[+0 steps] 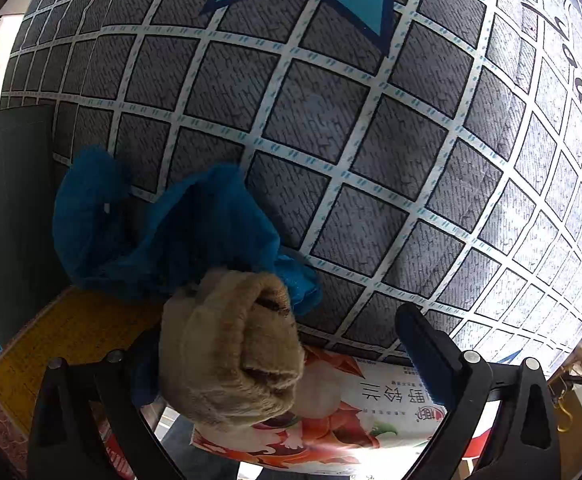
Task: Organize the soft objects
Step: 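Grasp the beige sock with the right tool while the left tool moves toward the blue glove, then grasp the blue glove with the left tool while the right tool lifts the beige sock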
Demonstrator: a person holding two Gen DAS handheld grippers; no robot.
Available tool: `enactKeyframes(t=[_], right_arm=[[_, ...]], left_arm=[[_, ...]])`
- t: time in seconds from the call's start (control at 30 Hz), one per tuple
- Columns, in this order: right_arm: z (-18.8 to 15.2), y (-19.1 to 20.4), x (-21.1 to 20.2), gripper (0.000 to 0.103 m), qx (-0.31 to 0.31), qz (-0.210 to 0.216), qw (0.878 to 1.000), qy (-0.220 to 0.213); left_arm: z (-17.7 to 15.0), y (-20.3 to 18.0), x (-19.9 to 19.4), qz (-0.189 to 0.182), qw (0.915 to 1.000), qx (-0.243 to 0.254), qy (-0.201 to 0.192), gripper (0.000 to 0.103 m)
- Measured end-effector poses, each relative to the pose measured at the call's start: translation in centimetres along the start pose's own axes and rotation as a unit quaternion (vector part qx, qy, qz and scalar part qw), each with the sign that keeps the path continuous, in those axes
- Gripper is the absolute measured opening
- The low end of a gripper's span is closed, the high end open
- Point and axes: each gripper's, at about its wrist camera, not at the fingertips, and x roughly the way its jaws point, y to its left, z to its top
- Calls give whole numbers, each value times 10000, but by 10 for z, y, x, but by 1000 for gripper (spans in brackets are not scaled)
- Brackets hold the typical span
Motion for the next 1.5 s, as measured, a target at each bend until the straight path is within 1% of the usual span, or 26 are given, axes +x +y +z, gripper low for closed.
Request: enactKeyframes(t=[0.07,0.13,0.17,0.2,0.23,0.3,0.37,0.43,0.5,0.53,0.6,0.67,0.77,0.83,0.9,1.0,1.03,1.07,1.2,1.27,1.3,1.33,1.37,1.4,1.43,1.5], right_arm=[[-4,-22,-7,101,43,-576,9980,-252],[-6,-54,-19,101,244,-1358,9887,-595],[-7,-71,-26,101,422,-1640,9827,-754],[-9,-90,-35,101,686,-1740,9781,-914],[-12,-106,-45,101,952,-1582,9766,-1104],[-21,-132,-62,101,1413,-941,9746,-1464],[-29,-148,-72,101,1645,-515,9707,-1675],[-38,-160,-75,101,1803,-233,9675,-1761],[-45,-173,-68,101,1919,100,9665,-1703],[-48,-180,-64,101,1962,233,9657,-1686],[-54,-189,-61,101,2070,308,9621,-1749],[-61,-210,-59,101,2274,405,9531,-1958],[-62,-233,-62,101,2583,843,9370,-2198],[-52,-246,-66,101,2544,1088,9347,-2233],[-43,-242,-68,101,2364,1112,9376,-2297],[-26,-215,-67,101,2017,986,9473,-2286],[-14,-202,-65,101,1899,942,9502,-2286],[-9,-199,-63,101,1779,897,9531,-2278],[17,-186,-46,101,1292,605,9661,-2150],[20,-179,-40,84,1056,271,9728,-2043],[17,-177,-42,69,945,86,9728,-2115],[12,-176,-44,48,813,70,9720,-2202],[6,-178,-46,37,694,149,9719,-2246],[3,-181,-48,33,664,240,9716,-2259],[0,-187,-50,32,704,372,9709,-2260],[-12,-208,-52,32,910,795,9657,-2298]], left_arm=[[1,-4,0,-27,10000,27,9,103],[3,-8,0,-20,10000,78,3,103],[4,-10,0,-19,9999,108,-5,103],[4,-13,0,-25,9999,141,-11,103],[5,-16,-1,-35,9998,171,-11,103],[7,-24,-2,-63,9997,253,-10,103],[9,-33,-4,-83,9993,374,-29,103],[11,-44,-6,-124,9987,491,-46,103],[10,-57,-8,-161,9979,619,-34,103],[10,-62,-9,-171,9975,681,-20,103],[9,-76,-7,-199,9966,798,23,103],[7,-88,-6,-208,9956,914,69,103],[2,-109,-6,-201,9937,1098,100,103],[0,-126,-3,-196,9922,1223,117,103],[-3,-144,1,-181,9903,1368,133,103],[-5,-171,13,-171,9885,1491,183,103],[-5,-179,17,-157,9881,1516,189,103],[-5,-187,21,-132,9878,1541,196,103],[0,-219,34,200,9856,1679,1,103],[6,-235,39,357,9847,1703,-38,103],[8,-242,40,363,9853,1670,-42,103],[9,-249,41,371,9855,1652,-75,103],[10,-258,41,407,9847,1691,-127,103],[10,-267,43,469,9829,1770,-179,103],[11,-275,45,518,9816,1828,-201,103],[13,-290,56,529,9802,1901,-148,103]])
